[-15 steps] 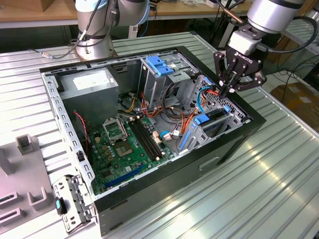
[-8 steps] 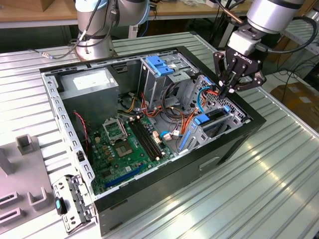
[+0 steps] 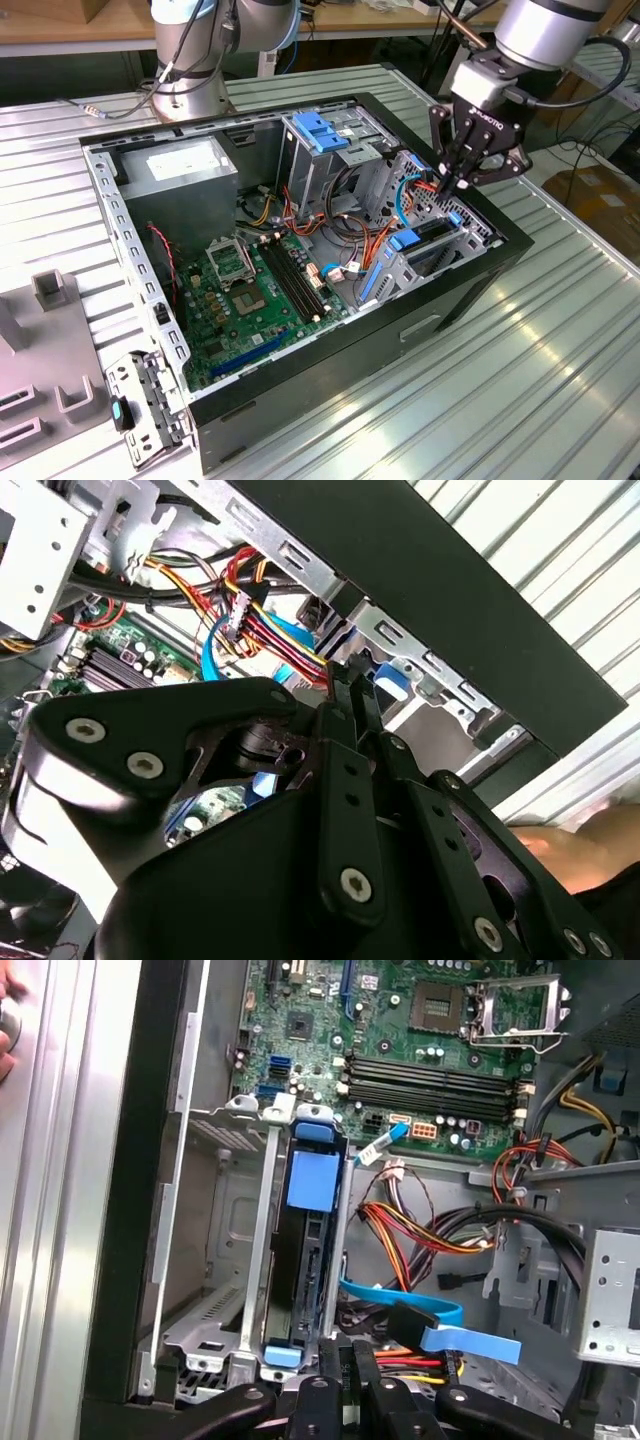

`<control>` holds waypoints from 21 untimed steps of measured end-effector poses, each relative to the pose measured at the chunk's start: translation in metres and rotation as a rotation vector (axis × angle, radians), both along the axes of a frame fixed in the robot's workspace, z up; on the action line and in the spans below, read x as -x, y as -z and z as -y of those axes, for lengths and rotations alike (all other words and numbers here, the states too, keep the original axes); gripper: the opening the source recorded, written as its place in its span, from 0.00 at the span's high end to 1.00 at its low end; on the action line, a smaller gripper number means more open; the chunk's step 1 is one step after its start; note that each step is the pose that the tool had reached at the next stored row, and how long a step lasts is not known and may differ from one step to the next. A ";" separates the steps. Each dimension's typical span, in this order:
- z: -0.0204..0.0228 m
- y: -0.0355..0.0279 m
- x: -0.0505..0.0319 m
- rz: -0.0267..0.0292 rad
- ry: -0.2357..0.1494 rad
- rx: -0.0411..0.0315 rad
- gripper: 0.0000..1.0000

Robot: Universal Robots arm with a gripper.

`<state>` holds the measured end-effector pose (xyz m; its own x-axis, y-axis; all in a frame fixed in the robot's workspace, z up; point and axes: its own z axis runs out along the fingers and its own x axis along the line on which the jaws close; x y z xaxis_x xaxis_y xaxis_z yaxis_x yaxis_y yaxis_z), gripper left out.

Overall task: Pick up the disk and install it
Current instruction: 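Insert the first disk wire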

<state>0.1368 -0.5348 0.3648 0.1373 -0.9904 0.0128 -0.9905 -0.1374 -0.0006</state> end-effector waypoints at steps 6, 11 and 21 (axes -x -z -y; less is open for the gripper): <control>0.0088 0.0002 0.0041 0.0000 0.000 0.0000 0.84; 0.0117 0.0007 0.0045 0.0015 0.009 0.0003 0.84; 0.0124 0.0078 0.0115 0.0035 0.102 0.0005 0.84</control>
